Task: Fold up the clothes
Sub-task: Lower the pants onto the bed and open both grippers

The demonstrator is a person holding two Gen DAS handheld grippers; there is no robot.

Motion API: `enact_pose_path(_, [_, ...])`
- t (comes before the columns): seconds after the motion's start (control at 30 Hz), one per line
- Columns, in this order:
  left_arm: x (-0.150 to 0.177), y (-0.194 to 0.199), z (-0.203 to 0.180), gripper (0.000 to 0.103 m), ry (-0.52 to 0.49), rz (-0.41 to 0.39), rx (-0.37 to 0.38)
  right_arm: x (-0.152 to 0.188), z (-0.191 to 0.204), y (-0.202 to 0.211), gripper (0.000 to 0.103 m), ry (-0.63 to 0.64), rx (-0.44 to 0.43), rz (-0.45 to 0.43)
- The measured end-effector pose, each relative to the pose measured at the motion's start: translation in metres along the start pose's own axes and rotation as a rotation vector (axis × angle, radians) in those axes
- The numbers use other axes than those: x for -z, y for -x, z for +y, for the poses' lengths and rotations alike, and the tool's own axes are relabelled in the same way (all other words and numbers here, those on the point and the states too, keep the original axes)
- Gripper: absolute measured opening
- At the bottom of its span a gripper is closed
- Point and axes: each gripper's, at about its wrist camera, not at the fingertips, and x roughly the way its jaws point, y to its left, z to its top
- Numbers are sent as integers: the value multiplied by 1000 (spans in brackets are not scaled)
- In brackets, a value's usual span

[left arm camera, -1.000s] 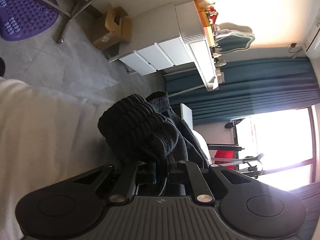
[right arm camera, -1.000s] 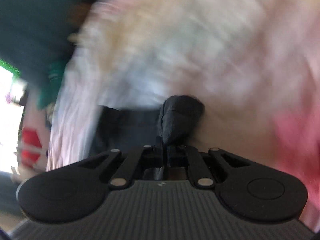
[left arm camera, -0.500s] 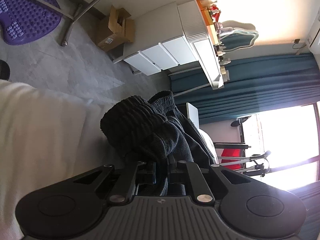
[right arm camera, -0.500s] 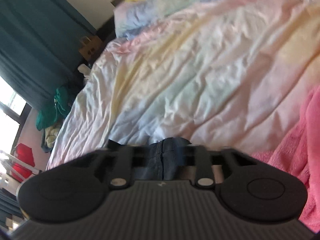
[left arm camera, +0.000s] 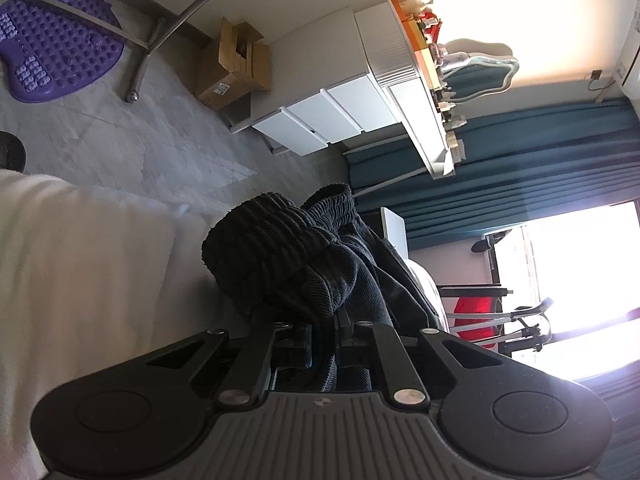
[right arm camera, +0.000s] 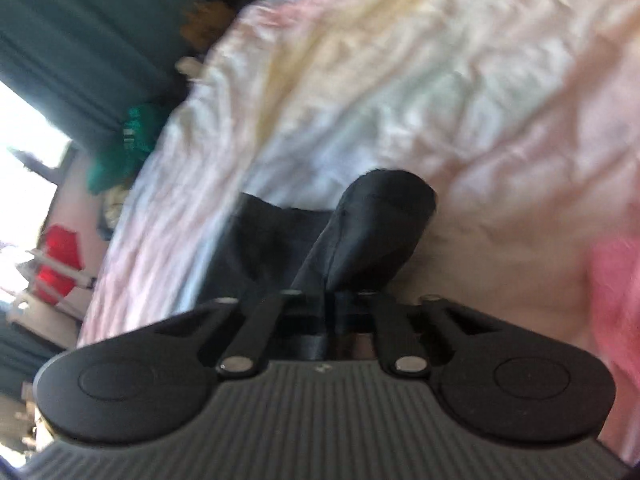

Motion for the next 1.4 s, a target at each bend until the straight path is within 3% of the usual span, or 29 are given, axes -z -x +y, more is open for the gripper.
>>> enact_pose_path(0.07, [0,1,1,10,7,1,-7,-3,2,7,7,8,-43,-31])
enact_pose_path(0.17, [-4,-2,7,10,25,12,-54,-6,-5,13,6,5,-7,-48])
enact_pose_path(0.27, [-7,-7,11,10,30,31,-79,-5,-24,-9,7,-63,100,63])
enact_pose_path(0.33, [-7,-6,12,11,23,44,-72,-4,-29,-16,7,-76,120,92])
enact_pose_path(0.5, [-7,2,-12,24,-191,111,-121,-3,-11,1,11,-3,89,28])
enact_pose_path(0.53, [-6,4,-18,28,-234,129,-129,-2,-5,4,15,29,83,16])
enact_pose_path(0.57, [-4,7,-25,39,-283,141,-139,0,1,7,19,71,81,4])
enact_pose_path(0.63, [4,15,-42,58,-403,139,-170,2,11,13,47,129,76,-21])
enact_pose_path(0.67, [8,21,-51,73,-470,129,-189,3,15,16,54,155,72,-34])
enact_pose_path(0.7, [14,28,-61,81,-551,94,-216,5,20,22,65,174,67,-60])
enact_pose_path(0.73, [21,36,-71,81,-631,54,-241,7,25,30,73,192,64,-96])
enact_pose_path(0.83, [43,54,-95,85,-798,-35,-275,15,41,53,83,275,53,-205])
enact_pose_path(1.0, [110,56,-138,87,-1001,-77,-175,39,71,77,82,463,-29,-282])
enact_pose_path(1.1, [168,36,-167,87,-1117,-54,-97,58,85,86,82,570,-128,-252])
enact_pose_path(1.17, [212,14,-186,87,-1215,-22,-50,71,94,85,82,636,-178,-202])
enact_pose_path(1.3, [293,-41,-215,87,-1388,27,49,94,106,78,81,733,-180,-155])
enact_pose_path(1.4, [345,-91,-233,87,-1502,18,32,104,109,70,81,761,-185,-130])
